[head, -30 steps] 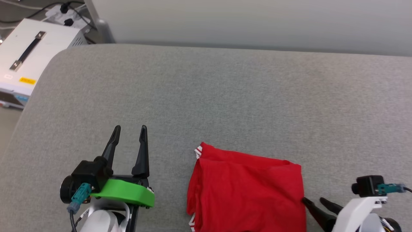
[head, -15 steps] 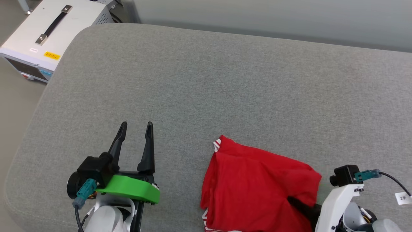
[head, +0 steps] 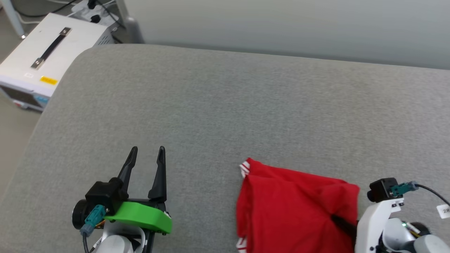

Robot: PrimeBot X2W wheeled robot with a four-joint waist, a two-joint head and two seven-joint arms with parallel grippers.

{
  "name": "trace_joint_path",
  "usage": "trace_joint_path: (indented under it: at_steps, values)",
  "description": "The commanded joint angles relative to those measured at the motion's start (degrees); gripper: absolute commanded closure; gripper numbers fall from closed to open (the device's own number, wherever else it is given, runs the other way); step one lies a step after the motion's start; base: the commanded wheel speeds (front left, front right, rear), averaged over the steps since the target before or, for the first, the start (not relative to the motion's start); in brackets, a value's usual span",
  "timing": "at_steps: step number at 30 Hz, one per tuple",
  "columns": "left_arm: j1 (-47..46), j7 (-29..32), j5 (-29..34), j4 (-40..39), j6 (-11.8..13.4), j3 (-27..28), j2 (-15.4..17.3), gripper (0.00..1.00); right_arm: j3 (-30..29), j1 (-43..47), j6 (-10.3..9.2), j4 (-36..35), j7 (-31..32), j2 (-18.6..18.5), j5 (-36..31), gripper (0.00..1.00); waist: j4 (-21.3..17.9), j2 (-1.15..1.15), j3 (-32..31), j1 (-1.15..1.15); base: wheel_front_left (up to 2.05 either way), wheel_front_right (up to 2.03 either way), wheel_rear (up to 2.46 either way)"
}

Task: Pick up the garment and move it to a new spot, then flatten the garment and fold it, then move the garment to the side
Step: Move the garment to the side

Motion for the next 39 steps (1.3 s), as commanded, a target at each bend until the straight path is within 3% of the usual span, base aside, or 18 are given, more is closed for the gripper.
trace_joint_path:
  at_steps: [1,7,12,19,25,39]
  values:
    - [0.5,-0.3,0.6,-0.1,0.0,0.1,0.6,0.00,-1.3,0.2,-0.06,-0.4,0.7,-1.7,-3.1,1.00,-3.8,0.00,-1.9,0.00,0.00,0.00,0.00]
    - [1.0,-0.3,0.8,-1.3,-0.3,-0.2,1.2,0.00,-5.7,0.0,-0.06,-2.8,4.9,-4.0,-11.3,1.00,-11.2,0.00,-1.8,0.00,0.00,0.00,0.00]
    - [0.8,-0.2,0.8,-2.1,-0.6,-0.7,1.4,0.00,-6.3,-2.6,-0.06,-4.0,7.5,-5.7,-14.4,1.00,-18.9,0.00,-0.1,0.00,0.00,0.00,0.00]
    - [-2.4,0.8,1.4,-4.4,-1.1,-1.4,2.5,0.00,-5.1,-11.7,-0.06,-0.4,5.3,-7.2,-16.3,1.00,-26.9,0.00,7.5,0.00,0.00,0.00,0.00]
    - [-8.2,2.7,2.8,-7.7,-2.2,-2.9,4.0,0.00,-6.2,-21.0,-0.06,6.4,0.3,-10.4,-17.9,1.00,-28.3,0.00,15.6,0.00,0.00,0.00,0.00]
    - [-19.9,6.1,5.1,-13.3,-4.0,-5.9,6.3,0.00,-14.9,-38.7,-0.06,27.2,-12.7,-15.5,-25.2,1.00,-23.5,0.00,29.8,0.00,0.00,0.00,0.00]
